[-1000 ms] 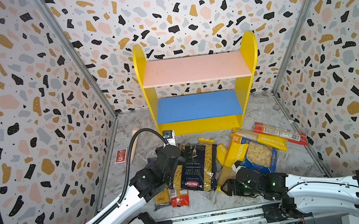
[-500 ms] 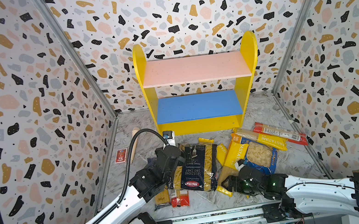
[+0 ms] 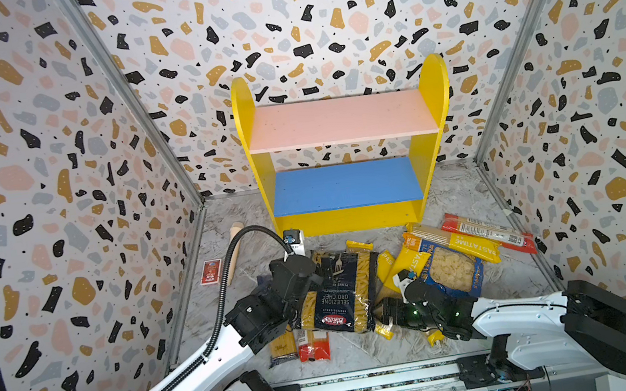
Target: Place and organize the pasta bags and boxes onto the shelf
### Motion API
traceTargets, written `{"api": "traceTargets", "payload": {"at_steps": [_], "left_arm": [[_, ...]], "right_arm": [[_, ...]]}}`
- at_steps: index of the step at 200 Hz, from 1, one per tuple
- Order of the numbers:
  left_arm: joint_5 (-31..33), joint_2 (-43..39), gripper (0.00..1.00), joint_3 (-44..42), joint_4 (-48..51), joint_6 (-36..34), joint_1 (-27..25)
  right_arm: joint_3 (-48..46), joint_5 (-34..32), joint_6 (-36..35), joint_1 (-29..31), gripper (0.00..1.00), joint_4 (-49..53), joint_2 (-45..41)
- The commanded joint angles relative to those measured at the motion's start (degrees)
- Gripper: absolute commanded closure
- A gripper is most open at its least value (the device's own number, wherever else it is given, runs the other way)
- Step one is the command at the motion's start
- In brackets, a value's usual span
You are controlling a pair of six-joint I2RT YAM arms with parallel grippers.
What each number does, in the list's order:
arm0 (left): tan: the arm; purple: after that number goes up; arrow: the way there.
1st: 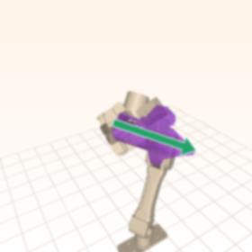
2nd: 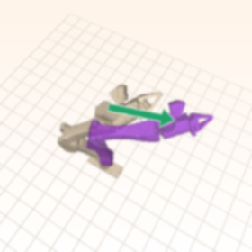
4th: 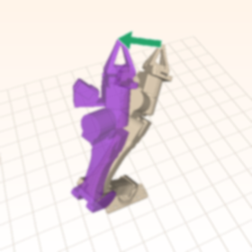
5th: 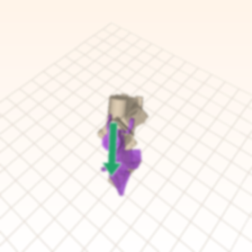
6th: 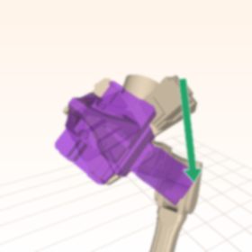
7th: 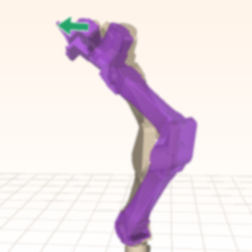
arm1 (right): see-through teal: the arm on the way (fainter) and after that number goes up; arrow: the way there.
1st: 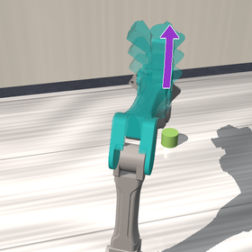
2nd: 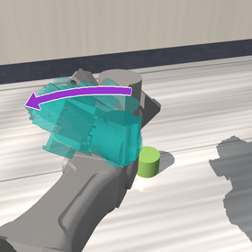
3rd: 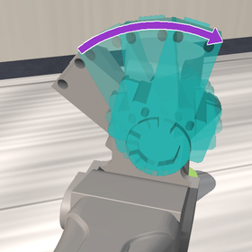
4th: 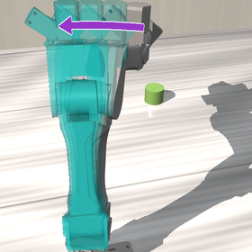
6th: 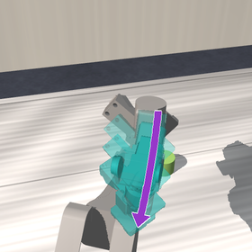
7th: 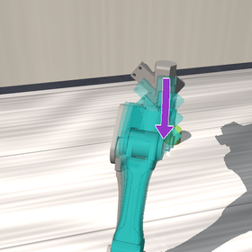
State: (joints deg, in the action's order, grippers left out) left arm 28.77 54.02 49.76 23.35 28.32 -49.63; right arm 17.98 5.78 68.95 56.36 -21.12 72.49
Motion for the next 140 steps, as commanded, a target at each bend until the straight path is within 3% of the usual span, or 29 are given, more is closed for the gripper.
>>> {"api": "traceTargets", "payload": {"at_steps": [1,51,100,140], "left_arm": [[1.02,-1.27,0.00,0.79,0.64,0.03,-0.25],[0.63,-0.27,0.01,0.65,0.32,-0.05,-0.29],[-0.15,0.84,0.01,0.34,-0.40,0.03,-0.28],[-0.56,2.33,0.01,1.26,-0.44,0.07,-0.23]], "right_arm": [[-3.42,0.52,0.75,-0.72,0.11,1.94,5.29],[-8.82,1.20,0.86,-1.51,0.17,-7.69,1.72],[-10.89,-3.72,-1.42,-2.91,0.22,4.70,-12.90],[-9.65,1.43,-5.09,-7.90,0.24,3.61,-8.47]]}}
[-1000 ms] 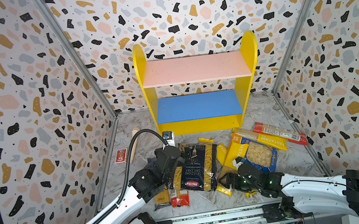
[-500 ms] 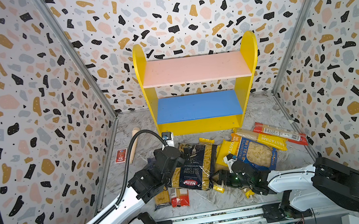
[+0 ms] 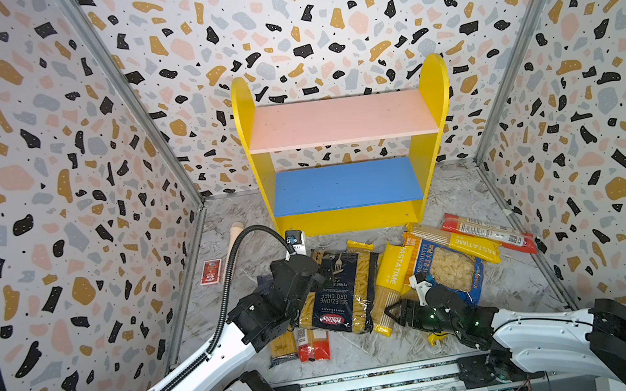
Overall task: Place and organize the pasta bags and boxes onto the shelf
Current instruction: 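Close the right gripper on the yellow PASTATIME spaghetti pack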
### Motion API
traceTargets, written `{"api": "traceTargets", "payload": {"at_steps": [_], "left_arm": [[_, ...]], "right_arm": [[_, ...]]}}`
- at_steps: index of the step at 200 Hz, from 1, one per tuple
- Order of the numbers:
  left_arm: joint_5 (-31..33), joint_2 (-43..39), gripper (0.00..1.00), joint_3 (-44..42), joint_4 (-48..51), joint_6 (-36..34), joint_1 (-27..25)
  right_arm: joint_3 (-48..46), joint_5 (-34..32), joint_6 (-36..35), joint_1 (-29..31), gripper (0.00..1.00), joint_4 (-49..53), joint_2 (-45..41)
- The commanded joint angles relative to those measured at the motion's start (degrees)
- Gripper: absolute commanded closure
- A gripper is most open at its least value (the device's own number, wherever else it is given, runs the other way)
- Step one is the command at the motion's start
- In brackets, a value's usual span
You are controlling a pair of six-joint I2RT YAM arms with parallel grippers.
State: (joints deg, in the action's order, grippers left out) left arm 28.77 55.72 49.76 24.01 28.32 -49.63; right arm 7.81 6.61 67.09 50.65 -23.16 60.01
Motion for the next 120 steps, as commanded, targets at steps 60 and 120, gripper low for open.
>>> {"api": "traceTargets", "payload": {"at_steps": [60,120], "left_arm": [[1.34,0.76,0.01,2.37,0.49,-0.30,-0.29],[3.02,0.31,0.00,1.58,1.21,-0.89,-0.23]], "right_arm": [[5.40,4.80,-3.99,-0.67,0.24,-3.64,20.51],[9.78,6.41,-2.70,3.81,0.29,-8.15,32.71]]}}
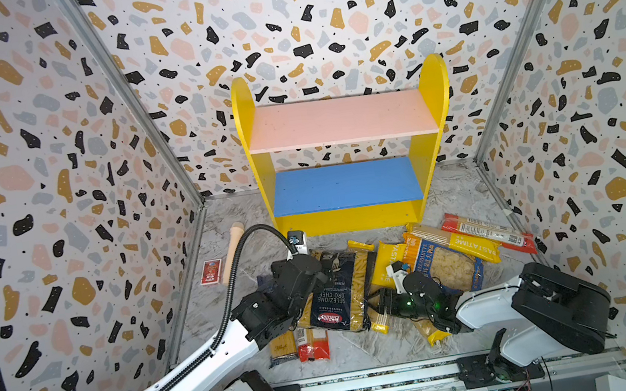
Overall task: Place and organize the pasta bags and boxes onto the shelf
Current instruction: 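Close the right gripper on the yellow PASTATIME spaghetti pack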
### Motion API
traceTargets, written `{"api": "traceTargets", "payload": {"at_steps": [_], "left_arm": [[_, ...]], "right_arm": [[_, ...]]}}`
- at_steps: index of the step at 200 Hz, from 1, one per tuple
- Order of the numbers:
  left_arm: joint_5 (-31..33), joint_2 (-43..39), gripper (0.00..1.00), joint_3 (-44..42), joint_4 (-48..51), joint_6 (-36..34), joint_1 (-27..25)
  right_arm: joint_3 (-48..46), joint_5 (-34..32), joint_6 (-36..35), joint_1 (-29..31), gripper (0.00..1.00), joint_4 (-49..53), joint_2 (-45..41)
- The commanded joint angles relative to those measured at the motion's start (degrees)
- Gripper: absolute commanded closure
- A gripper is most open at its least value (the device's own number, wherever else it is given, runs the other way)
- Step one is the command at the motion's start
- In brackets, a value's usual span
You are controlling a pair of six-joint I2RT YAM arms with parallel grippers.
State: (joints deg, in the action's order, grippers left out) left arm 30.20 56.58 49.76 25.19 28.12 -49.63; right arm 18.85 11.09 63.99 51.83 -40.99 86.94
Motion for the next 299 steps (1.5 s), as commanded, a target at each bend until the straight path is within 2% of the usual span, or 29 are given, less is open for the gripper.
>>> {"api": "traceTargets", "payload": {"at_steps": [1,25,43,76,104,122,165,188,216,261,299], "left_arm": [[1.65,-0.57,0.01,1.58,0.03,-0.70,-0.26],[1.45,-0.83,0.00,1.31,-0.23,-0.58,-0.25],[1.36,-0.91,0.01,1.38,-0.32,-0.61,-0.29],[1.43,-1.58,0.01,1.14,0.30,-0.35,-0.28],[1.37,-2.56,0.01,0.87,0.25,0.01,-0.24],[1.36,-2.76,0.01,0.95,0.29,0.27,-0.29],[1.98,-2.44,0.01,2.56,0.96,0.36,-0.24],[2.30,-2.49,0.01,3.62,1.00,0.92,-0.22],[2.11,-2.15,0.01,3.85,1.04,1.76,-0.27],[3.79,-1.84,0.01,3.76,3.23,2.73,-0.27],[4.78,-2.67,0.00,4.88,4.71,2.73,-0.29]], "right_arm": [[-1.31,1.96,0.42,2.64,0.30,9.61,5.79],[-2.66,2.58,0.45,2.58,0.45,8.05,5.89],[-2.45,2.61,-0.22,2.31,0.47,7.78,6.45],[-2.44,4.75,-0.92,1.85,0.72,6.06,7.37],[-5.43,6.05,-1.64,0.70,0.79,5.50,1.97],[-6.12,6.11,-3.77,-0.63,0.84,10.21,-4.40],[-2.82,5.49,-9.81,-4.26,0.86,27.91,-22.90],[0.47,6.67,-12.35,-6.54,0.86,34.81,-29.02],[3.00,8.69,-13.51,-7.75,0.86,37.39,-31.00],[3.83,13.52,-12.61,-9.16,0.89,34.23,-30.72],[9.62,17.52,-13.74,-9.91,0.88,35.86,-31.65]]}}
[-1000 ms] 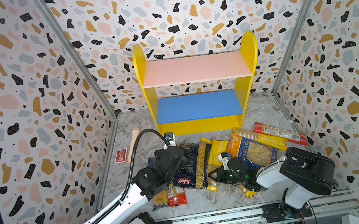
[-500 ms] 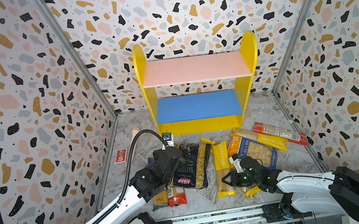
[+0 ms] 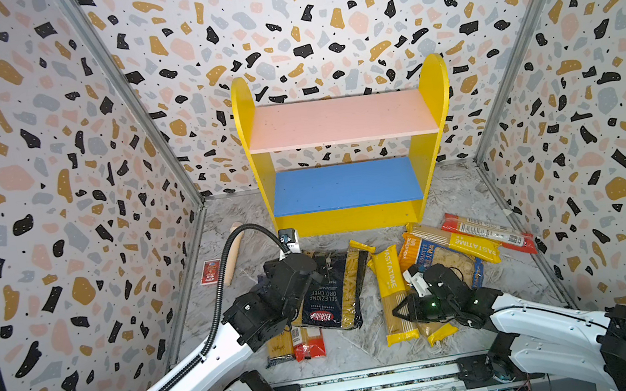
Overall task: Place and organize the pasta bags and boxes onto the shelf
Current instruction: 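Close the right gripper on the yellow PASTATIME spaghetti pack, then lift the spaghetti pack upright with the right gripper toward the pink shelf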
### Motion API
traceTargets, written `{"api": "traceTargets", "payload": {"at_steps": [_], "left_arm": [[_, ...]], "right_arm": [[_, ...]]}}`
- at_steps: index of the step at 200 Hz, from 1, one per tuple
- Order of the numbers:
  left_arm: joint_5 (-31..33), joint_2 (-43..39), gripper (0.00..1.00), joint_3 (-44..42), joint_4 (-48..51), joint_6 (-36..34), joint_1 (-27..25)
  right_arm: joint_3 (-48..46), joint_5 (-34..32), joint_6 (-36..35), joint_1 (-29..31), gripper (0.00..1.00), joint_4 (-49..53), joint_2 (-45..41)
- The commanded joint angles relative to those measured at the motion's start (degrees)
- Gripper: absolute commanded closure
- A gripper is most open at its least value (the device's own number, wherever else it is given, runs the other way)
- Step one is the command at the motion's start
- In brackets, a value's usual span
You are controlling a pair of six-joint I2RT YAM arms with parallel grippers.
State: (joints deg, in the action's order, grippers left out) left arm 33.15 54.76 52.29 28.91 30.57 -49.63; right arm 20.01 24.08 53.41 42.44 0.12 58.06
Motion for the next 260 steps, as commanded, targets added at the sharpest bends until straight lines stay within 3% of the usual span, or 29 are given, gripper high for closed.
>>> {"api": "traceTargets", "payload": {"at_steps": [1,149,224,260], "left_arm": [[1.83,-0.92,0.00,2.41,0.99,0.24,-0.25],[6.96,-1.34,0.01,6.22,6.71,0.51,-0.18],[4.31,0.64,0.00,8.70,5.03,-1.29,-0.17],[4.21,0.78,0.00,9.27,5.07,-2.47,-0.17]], "right_arm": [[8.73,4.64,-3.15,-0.51,0.88,-5.19,-2.82],[45.13,5.68,-13.62,-0.51,0.89,14.04,1.54],[69.34,5.87,-16.85,-0.60,0.89,18.39,13.67],[86.12,4.45,-20.65,-0.84,0.89,21.44,24.01]]}}
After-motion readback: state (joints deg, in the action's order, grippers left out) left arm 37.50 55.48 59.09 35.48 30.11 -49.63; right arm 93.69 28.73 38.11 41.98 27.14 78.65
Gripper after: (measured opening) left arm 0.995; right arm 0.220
